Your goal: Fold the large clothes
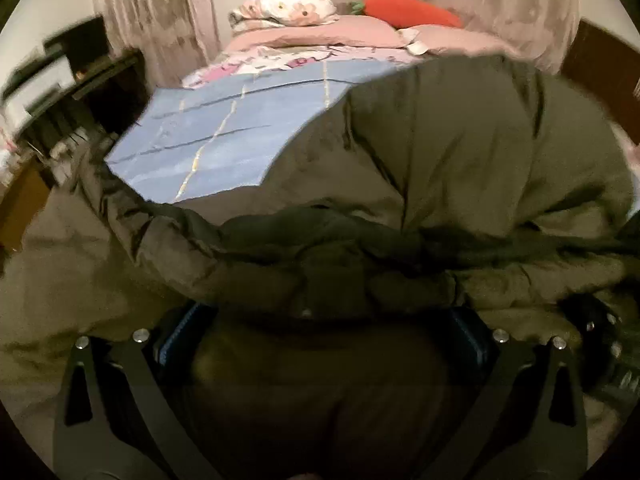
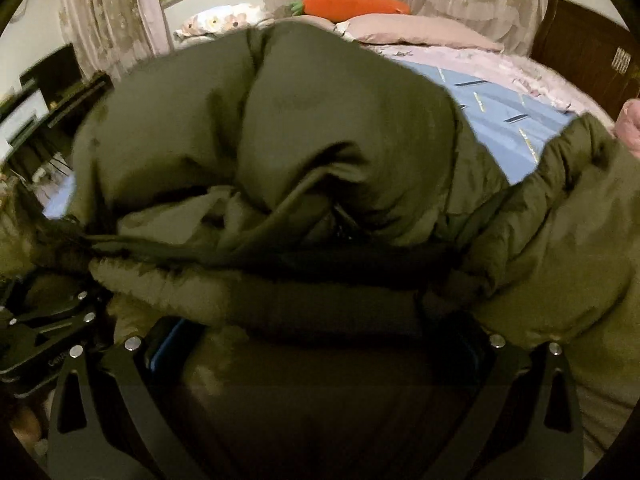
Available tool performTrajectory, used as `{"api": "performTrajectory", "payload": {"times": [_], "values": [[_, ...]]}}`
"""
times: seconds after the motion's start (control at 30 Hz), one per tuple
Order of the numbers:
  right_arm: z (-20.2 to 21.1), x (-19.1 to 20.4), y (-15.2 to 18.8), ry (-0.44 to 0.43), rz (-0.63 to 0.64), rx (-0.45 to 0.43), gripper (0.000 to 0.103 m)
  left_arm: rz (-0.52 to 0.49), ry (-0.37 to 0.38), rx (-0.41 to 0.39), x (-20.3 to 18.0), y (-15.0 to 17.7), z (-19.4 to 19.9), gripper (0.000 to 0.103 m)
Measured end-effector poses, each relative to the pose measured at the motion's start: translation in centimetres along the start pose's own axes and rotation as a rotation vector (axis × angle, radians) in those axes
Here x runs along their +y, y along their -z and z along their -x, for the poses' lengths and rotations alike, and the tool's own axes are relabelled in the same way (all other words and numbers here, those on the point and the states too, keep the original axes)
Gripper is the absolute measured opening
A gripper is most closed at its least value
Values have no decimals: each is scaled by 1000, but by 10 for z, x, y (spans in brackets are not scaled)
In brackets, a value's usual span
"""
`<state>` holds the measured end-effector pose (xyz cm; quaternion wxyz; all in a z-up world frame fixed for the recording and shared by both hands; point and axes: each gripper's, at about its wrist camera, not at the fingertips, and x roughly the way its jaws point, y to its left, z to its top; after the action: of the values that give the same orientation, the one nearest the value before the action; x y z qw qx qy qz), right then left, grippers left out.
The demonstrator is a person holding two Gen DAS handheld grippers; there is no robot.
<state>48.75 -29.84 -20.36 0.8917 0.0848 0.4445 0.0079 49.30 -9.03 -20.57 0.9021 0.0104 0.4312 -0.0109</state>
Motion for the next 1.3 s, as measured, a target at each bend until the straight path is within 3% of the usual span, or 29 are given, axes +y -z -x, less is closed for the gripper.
{"api": "performTrajectory", "payload": {"times": [0.07, 0.1, 0.17, 0.27, 0.33, 0.43, 0.63, 0.93, 1.07, 1.17, 1.3], "values": [[35, -7, -10, 1, 12, -96, 102, 32, 28, -55, 19, -4, 26, 101], [50, -10, -14, 23, 34, -144, 102, 34, -1, -110, 33, -6, 43, 101], [69, -22, -19, 86, 75, -198, 102, 53, -33, -132, 52, -7, 54, 101], [60, -59, -21, 123, 20, -144, 102, 114, -46, -52, 90, -9, 40, 101], [48, -82, -13, 164, -16, -114, 102, 110, -104, -23, 104, -5, 24, 101], [26, -93, 8, 183, 38, -116, 102, 82, -84, -22, 107, 3, 8, 101], [-1, -118, 19, 70, -102, -104, 102, 138, -33, -2, 112, -3, -26, 101], [-14, -119, 25, 30, -133, -129, 102, 209, 11, -23, 116, 15, -48, 101], [-13, -114, 19, 64, -117, -95, 102, 140, -53, 35, 108, 8, -49, 101], [7, -105, 13, 129, -156, -39, 102, 117, -134, 98, 104, 2, -25, 101], [105, -71, 44, 82, -167, -237, 102, 76, -89, -80, 93, 26, 71, 101]]}}
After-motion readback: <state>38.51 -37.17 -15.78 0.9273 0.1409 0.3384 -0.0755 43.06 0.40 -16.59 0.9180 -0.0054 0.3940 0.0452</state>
